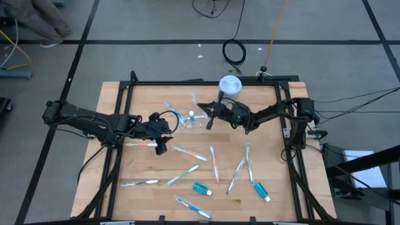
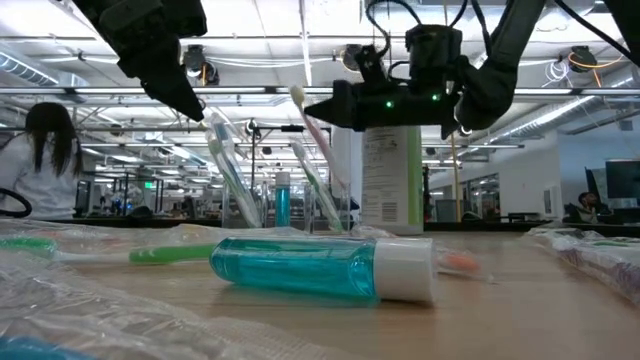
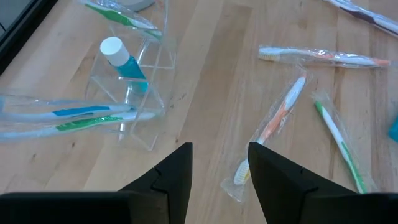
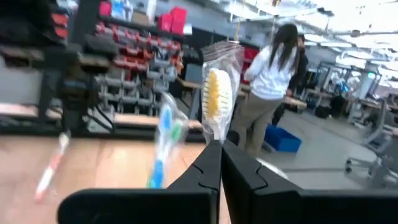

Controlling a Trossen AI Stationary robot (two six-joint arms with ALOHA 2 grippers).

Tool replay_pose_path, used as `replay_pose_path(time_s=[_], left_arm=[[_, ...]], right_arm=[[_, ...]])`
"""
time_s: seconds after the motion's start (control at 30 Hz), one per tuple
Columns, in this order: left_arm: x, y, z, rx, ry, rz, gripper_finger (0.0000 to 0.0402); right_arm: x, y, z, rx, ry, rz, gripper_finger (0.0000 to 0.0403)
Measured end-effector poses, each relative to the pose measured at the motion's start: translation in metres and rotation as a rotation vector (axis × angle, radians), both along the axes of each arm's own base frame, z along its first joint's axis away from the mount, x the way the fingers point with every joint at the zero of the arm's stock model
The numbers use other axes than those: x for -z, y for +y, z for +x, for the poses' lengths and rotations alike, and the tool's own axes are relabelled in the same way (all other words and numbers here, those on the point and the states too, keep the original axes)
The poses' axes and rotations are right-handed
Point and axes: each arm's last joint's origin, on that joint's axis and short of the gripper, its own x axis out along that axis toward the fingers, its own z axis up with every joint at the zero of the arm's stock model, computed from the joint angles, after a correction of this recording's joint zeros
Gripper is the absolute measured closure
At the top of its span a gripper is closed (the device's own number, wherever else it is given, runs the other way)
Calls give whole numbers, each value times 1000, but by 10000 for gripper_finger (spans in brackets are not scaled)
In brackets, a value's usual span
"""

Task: Pick & Place toothbrushing station
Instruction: Put the orange toothbrush into the transparent organizer

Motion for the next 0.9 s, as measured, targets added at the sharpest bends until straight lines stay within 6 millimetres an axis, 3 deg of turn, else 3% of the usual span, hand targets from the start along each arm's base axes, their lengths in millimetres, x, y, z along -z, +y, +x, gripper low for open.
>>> replay_pose_path(time_s=[0.17, 0.63, 0.9], left_arm=[[0, 0, 0, 0, 0, -1, 240], [0, 0, 0, -1, 0, 0, 240], [0, 0, 0, -1, -1, -1, 240]], right_arm=[[4, -7, -1, 13, 29, 41, 403], [-10, -9, 2, 7, -85, 65, 403], [0, -11, 7, 13, 51, 115, 403]])
